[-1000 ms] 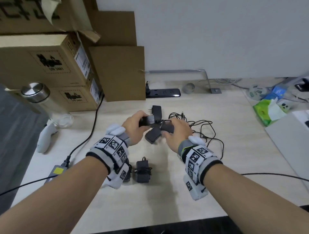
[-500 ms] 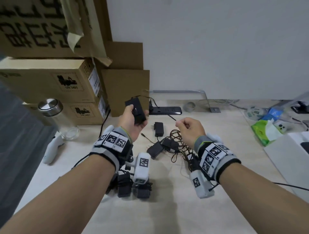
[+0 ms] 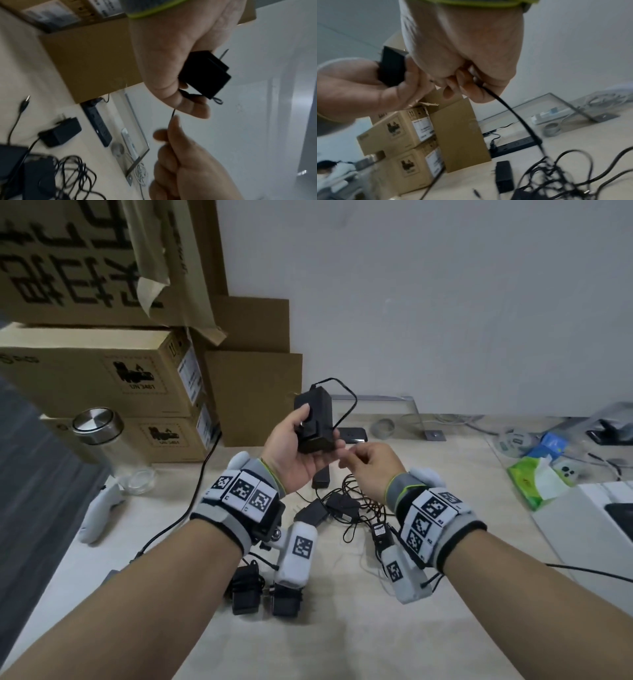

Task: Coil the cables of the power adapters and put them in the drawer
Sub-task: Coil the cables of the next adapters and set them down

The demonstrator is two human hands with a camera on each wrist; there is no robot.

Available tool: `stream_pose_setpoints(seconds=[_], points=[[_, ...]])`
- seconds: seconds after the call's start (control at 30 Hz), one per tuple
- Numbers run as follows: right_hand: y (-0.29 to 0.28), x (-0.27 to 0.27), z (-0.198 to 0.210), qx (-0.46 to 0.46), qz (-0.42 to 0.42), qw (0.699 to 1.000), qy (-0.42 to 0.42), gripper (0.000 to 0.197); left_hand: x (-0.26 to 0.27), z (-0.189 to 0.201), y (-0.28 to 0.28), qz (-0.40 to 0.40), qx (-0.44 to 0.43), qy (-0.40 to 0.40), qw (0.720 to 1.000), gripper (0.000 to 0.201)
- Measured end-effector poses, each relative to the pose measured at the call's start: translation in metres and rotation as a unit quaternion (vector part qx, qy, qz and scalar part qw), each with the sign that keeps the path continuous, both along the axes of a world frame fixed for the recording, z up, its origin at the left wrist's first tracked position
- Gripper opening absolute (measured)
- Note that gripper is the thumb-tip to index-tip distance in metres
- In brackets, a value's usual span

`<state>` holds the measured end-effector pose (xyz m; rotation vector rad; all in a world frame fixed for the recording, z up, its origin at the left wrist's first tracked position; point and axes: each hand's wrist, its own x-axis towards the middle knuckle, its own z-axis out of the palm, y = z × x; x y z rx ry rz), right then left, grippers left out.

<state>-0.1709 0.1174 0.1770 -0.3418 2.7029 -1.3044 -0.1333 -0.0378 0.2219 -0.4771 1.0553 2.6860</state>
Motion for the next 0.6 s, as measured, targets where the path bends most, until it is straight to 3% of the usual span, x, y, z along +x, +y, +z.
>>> stream_pose_setpoints(seconds=[0.17,0.27,0.33,0.43,0.6], points=[[0.041,-0.009,0.008,0.126,-0.042,0.991,-0.004,0.045,-0.009,-0.005,-0.025,0.174,-0.100,-0.063,0.978,0.024],[0.060,-0.017,0.013,0.134,-0.093,0.986,-0.023,0.044,-0.012,-0.020,-0.046,0.237,-0.182,-0.101,0.949,0.019],[0.059,-0.014,0.021,0.112,-0.108,0.988,-0.020,0.040,-0.009,-0.036,-0.053,0.228,-0.298,-0.105,0.921,0.023],[0.042,-0.008,0.025,0.082,-0.097,0.992,0.023,0.031,-0.002,-0.057,-0.047,0.143,-0.503,-0.068,0.850,0.031],[0.004,-0.003,0.056,-0.002,-0.093,0.992,0.089,0.031,0.007,-0.078,-0.034,0.038,-0.665,-0.014,0.746,0.023]])
